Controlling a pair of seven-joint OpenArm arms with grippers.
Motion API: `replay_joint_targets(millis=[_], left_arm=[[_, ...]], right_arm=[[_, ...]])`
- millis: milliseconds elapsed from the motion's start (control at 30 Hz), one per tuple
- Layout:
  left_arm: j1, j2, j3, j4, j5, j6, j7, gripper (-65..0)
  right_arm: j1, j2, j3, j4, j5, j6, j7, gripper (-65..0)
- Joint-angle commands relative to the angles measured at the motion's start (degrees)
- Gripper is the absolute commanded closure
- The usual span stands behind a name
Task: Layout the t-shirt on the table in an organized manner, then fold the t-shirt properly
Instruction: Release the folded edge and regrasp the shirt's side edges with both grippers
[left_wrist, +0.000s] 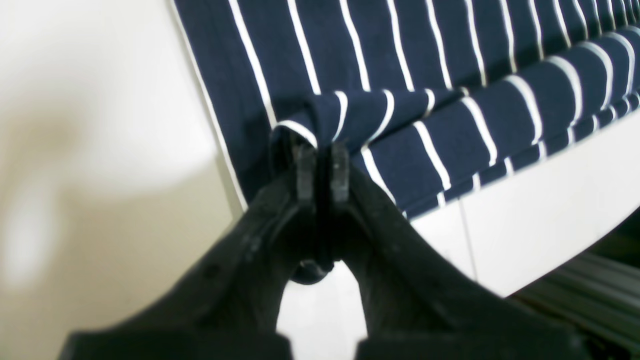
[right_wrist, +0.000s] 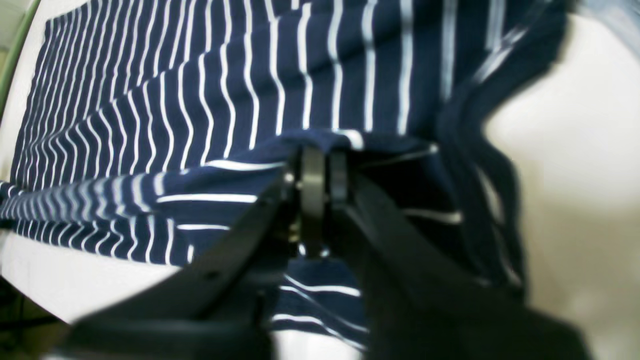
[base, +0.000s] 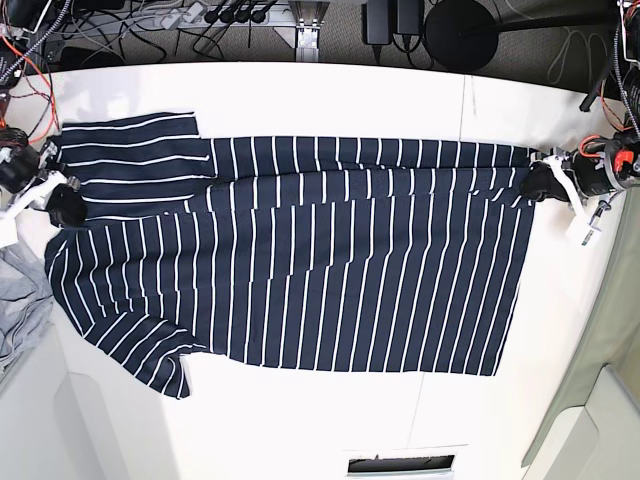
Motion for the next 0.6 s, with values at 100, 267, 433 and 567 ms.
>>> replay_joint_targets(millis=[100,267,433,567], left_arm=[[-0.7,-1.46,-0.22,0.37,-0.83,-0.17,0.26,-26.5],[-0.26,-2.58,-1.44,0.46,-6.05,-0.17,3.74,-27.0],[2.45,-2.84,-7.48,0.55,-12.31,-0.17,7.06,-27.0],[2.8,-2.23,-8.33,0.55,-13.73,-0.17,8.02,-27.2]], right_arm=[[0.5,0.92,-0.28,0.28,0.31,0.04,-0.31,-39.0],[0.37,1.07,6.29,1.16,0.55,-0.79,-1.14,-39.2],[-3.21,2.1,14.73,1.14,1.97,-0.81,-0.7,-39.2],[-6.29,2.75,15.78,0.81,1.14,-0.81,1.38,-39.2]])
